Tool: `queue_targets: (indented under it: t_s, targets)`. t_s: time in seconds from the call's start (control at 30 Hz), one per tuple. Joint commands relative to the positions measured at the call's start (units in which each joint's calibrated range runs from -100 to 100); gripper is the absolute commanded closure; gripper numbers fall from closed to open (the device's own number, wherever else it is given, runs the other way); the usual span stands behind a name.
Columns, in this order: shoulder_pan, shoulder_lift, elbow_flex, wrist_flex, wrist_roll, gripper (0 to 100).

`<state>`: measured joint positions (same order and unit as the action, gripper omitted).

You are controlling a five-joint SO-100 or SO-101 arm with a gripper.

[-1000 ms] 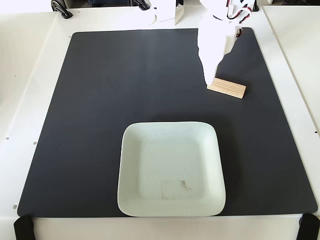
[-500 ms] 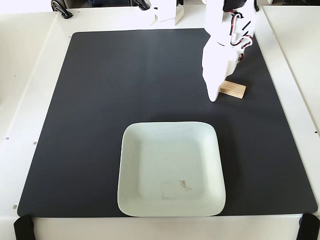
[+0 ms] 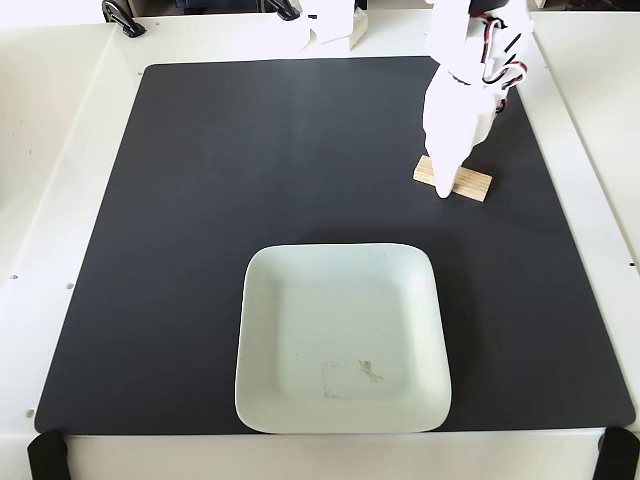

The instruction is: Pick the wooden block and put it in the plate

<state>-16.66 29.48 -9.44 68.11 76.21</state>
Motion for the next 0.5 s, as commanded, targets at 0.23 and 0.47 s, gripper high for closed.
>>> queue_targets:
  t_s: [0.23, 0.47]
  targets:
    - [1.65, -3.38, 2.65, -0.37, 0.08, 99]
    - [5.01, -26.34, 22.17, -0.55, -0.51, 99]
